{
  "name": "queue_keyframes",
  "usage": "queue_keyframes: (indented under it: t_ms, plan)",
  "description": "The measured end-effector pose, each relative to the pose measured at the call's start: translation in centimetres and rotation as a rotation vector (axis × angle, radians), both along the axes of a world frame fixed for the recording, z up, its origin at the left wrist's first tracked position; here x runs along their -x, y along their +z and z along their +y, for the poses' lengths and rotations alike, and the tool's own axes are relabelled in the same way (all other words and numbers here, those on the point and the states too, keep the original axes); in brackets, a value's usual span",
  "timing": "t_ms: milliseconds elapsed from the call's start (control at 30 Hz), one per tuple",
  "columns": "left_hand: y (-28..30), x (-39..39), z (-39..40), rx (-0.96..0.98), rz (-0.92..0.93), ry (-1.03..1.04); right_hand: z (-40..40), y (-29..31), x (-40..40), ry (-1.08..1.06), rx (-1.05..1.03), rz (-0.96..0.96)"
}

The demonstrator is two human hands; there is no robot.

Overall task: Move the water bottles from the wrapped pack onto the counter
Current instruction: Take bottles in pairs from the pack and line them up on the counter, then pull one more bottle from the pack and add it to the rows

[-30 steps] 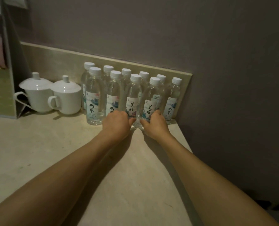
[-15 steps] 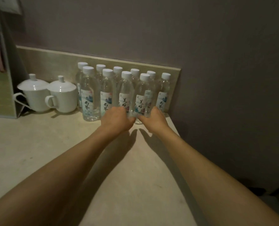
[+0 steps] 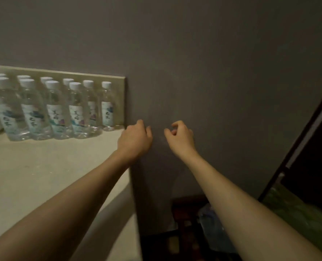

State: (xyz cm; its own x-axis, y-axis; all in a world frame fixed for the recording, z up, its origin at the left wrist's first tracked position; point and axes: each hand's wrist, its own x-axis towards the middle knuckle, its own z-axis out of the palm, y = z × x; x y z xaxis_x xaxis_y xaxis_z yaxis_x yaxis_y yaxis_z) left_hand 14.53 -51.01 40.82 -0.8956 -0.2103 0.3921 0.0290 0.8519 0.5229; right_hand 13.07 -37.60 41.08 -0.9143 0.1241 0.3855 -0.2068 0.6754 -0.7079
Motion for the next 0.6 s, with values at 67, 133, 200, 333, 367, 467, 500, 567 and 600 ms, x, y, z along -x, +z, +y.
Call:
queue_keyframes:
  t_ms: [67, 133, 200, 333, 367, 467, 500, 567, 600]
  plan:
    - [-0.4, -0.4, 3.9, -0.009, -0.017, -0.031, 4.0, -0.4, -0.7, -0.035, 0.03, 0.033]
    - [-0.9, -0.8, 7.7, -0.015, -0.051, -0.07, 7.9, -1.1, -1.5, -0.057, 0.043, 0.041]
    - [-1.3, -1.3, 11.2, -0.026, -0.091, -0.105, 11.6, -2.0, -2.2, -0.068, 0.049, 0.019]
    - [-2.5, -1.8, 17.4, -0.011, -0.16, -0.179, 17.9, -4.0, -3.0, -0.114, 0.102, -0.037]
    - [-2.9, -1.8, 18.9, -0.007, -0.178, -0.198, 19.3, -4.6, -3.2, -0.13, 0.109, -0.05]
    - [-4.1, -1.5, 23.0, 0.012, -0.225, -0.257, 23.4, -6.3, -3.3, -0.18, 0.13, -0.106]
    - [-4.7, -1.3, 24.3, 0.023, -0.244, -0.277, 24.7, -6.9, -3.2, -0.2, 0.138, -0.129]
    - [-5.8, -0.7, 26.7, 0.04, -0.295, -0.312, 27.1, -8.1, -2.9, -0.236, 0.151, -0.176]
    - [-6.3, -0.2, 27.8, 0.044, -0.32, -0.327, 28.2, -8.7, -2.8, -0.25, 0.157, -0.197]
